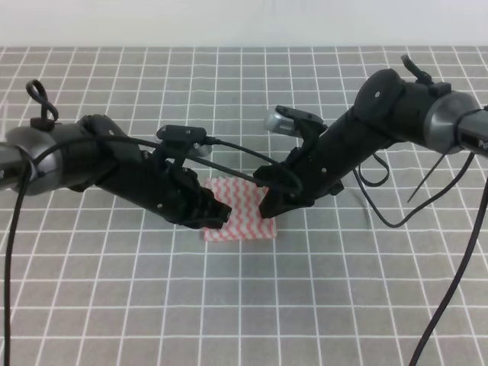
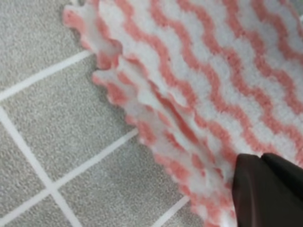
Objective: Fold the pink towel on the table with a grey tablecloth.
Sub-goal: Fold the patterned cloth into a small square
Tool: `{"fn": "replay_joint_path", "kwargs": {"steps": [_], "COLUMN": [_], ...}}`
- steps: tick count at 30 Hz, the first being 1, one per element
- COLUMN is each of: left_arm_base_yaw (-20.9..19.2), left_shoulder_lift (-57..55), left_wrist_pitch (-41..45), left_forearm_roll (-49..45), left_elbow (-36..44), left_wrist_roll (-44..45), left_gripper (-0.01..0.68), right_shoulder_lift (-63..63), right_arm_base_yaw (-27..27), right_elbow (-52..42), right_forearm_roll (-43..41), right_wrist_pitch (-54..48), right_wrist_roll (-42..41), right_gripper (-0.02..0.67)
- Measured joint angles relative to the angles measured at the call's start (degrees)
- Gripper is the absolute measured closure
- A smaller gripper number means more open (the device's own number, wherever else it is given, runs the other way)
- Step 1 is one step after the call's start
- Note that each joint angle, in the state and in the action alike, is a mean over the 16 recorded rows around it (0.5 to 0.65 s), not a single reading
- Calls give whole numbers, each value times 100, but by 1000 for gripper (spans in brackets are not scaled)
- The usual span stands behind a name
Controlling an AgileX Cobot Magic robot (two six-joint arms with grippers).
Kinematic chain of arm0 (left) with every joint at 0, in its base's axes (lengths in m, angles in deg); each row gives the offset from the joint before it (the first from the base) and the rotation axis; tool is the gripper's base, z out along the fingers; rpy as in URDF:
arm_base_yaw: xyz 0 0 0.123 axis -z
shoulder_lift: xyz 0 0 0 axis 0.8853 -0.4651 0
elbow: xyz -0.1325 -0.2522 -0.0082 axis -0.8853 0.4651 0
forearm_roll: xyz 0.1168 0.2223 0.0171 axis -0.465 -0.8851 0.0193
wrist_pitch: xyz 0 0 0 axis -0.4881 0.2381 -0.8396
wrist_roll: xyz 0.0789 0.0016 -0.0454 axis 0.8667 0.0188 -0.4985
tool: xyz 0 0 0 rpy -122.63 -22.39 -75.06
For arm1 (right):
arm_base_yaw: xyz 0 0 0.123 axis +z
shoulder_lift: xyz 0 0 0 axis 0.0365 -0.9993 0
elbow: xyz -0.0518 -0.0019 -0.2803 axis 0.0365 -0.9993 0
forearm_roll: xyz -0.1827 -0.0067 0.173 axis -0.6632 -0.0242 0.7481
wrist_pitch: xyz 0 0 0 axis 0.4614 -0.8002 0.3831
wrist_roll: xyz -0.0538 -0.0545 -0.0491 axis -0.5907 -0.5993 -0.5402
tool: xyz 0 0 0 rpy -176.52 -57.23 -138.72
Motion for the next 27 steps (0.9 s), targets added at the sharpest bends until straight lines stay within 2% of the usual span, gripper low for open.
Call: {"fn": "replay_joint_path", "kwargs": {"steps": [16, 27], "left_arm_base_yaw": [-99, -129], "left_shoulder_lift": [226, 317], "left_wrist_pitch": [-272, -654], "left_forearm_roll": [-257, -6], "left_elbow": [-140, -363], "left_wrist_roll": [-216, -181], "left_gripper": [676, 675], "right_shoulder_lift": [-57, 91], "right_arm_base_yaw": [-8, -30], "right_elbow": [50, 229], "right_forearm_roll": [6, 33], "right_wrist_pitch": [32, 697], "right_wrist_roll": [3, 35], "right_gripper": [664, 664]}}
